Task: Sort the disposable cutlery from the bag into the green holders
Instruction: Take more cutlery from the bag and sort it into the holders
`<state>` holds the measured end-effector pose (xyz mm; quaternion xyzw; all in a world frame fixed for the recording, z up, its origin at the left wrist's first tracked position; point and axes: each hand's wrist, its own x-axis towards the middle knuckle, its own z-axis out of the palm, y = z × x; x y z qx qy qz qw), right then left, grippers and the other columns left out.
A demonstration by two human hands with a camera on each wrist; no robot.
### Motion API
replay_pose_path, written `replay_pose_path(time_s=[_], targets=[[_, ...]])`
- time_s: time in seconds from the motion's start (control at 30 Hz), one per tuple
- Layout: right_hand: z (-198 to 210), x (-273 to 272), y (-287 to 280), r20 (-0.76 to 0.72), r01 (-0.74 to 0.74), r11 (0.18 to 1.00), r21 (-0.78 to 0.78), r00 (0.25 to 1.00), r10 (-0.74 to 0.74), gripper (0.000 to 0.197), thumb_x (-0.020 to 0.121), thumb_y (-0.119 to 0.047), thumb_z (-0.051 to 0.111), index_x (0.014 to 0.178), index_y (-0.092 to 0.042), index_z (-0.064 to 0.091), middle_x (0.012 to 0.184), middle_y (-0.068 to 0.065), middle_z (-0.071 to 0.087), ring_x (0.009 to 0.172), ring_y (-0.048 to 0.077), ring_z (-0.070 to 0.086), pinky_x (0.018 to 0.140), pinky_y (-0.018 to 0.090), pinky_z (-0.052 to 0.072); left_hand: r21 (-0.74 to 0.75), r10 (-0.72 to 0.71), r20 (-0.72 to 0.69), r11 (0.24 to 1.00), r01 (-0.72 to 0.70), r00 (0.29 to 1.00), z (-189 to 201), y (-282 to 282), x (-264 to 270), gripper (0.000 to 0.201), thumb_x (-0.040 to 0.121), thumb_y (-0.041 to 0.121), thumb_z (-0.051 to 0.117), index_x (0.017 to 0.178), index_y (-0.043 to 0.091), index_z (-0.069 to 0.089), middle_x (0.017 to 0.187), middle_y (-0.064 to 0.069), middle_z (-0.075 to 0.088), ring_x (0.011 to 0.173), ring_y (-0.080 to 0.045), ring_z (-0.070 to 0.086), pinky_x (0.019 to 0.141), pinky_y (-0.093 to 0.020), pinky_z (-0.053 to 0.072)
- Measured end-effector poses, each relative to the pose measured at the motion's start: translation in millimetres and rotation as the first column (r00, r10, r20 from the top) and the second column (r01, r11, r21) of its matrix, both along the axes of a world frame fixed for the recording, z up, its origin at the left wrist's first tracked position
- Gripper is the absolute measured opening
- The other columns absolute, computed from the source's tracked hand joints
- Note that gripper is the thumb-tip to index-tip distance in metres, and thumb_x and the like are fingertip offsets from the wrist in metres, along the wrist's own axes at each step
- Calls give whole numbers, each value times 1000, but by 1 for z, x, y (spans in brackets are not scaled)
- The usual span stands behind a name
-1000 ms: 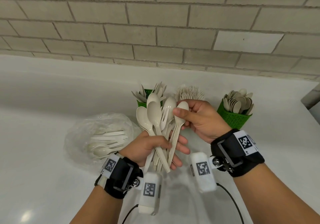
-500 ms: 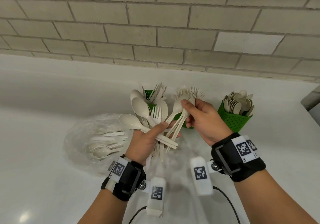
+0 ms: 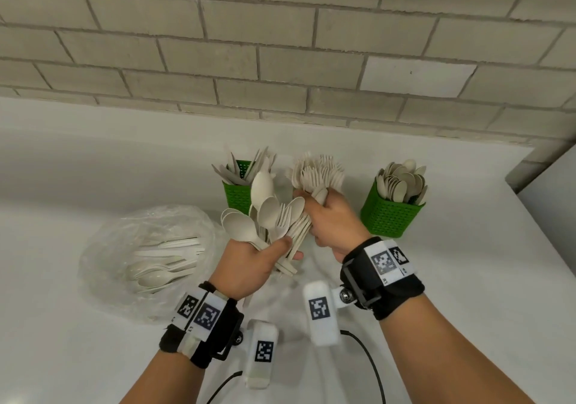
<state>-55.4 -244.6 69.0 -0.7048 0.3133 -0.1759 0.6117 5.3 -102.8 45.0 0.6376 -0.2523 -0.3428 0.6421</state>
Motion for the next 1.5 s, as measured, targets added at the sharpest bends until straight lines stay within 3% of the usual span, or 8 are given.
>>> replay_pose_path(time_s=[0.37, 0.57, 0.8, 0.93, 1.1, 1.23, 1.37, 1.5], targets=[[54, -78, -69, 114, 238, 912, -333, 971, -212, 9, 95, -4, 51, 100, -12, 52, 70, 6, 55, 45, 7, 52, 47, 24, 43, -127, -9, -279, 991, -28, 960, -4, -24, -1, 21, 83, 13, 68, 101, 2, 67, 100, -18, 74, 83, -35, 73, 69, -45, 59], [80, -105, -120, -198, -12, 577, -817, 945, -260, 14, 95, -12, 52, 108, -16, 56, 104, 5, 56, 87, 16, 47, 75, 24, 32, -127, -56, -294, 992, 19, 954, -1, -31, -5, 12, 89, 8, 63, 99, 2, 66, 99, -17, 74, 79, -30, 73, 63, -38, 60], [46, -89, -126, -299, -116, 520, -846, 911, -283, 36, 97, -8, 47, 131, -20, 54, 123, 9, 59, 104, 28, 54, 87, 32, 40, -144, -137, -299, 985, 97, 944, 13, -46, -9, 13, 89, 7, 62, 101, 2, 65, 97, -15, 75, 78, -27, 73, 65, -40, 59], [16, -90, -124, -488, -295, 432, -852, 745, -455, 44, 102, -20, 37, 145, -16, 39, 150, 7, 34, 132, 31, 30, 104, 41, 26, -155, -153, -335, 982, 106, 930, 17, -51, -9, 14, 93, 4, 54, 99, 4, 66, 95, -14, 75, 75, -26, 73, 65, -41, 59], [-1, -90, -113, -518, -289, 494, -820, 743, -425, 51, 104, -29, 24, 153, -13, 21, 163, -2, 7, 150, 22, -3, 119, 46, 2, -154, -179, -347, 979, 132, 921, 15, -52, -9, 15, 93, 4, 53, 99, 3, 67, 98, -16, 74, 79, -29, 73, 71, -45, 59], [16, -82, -85, -231, -1, 525, -851, 898, -373, 51, 101, -43, 34, 143, -15, 42, 151, 6, 39, 143, 23, 26, 117, 44, 18, -164, -240, -363, 968, 192, 901, 14, -52, -10, 17, 89, 7, 57, 102, 3, 67, 104, -18, 73, 85, -32, 72, 78, -49, 57], [44, -64, -35, 2, -73, 878, -473, 996, 84, 11, 96, -22, 58, 103, -23, 66, 89, -13, 68, 82, 0, 63, 76, 19, 48, -169, -330, -370, 943, 286, 869, 15, -53, -13, 19, 88, 5, 59, 105, 0, 66, 100, -18, 73, 80, -30, 72, 73, -45, 59], [34, -54, -33, 123, 82, 829, -554, 992, -16, 17, 95, -14, 58, 81, -9, 66, 63, 7, 62, 59, 18, 58, 60, 30, 49, -169, -345, -351, 938, 304, 870, 13, -51, -15, 26, 91, 6, 55, 113, -2, 64, 105, -18, 73, 88, -32, 72, 78, -45, 58]])
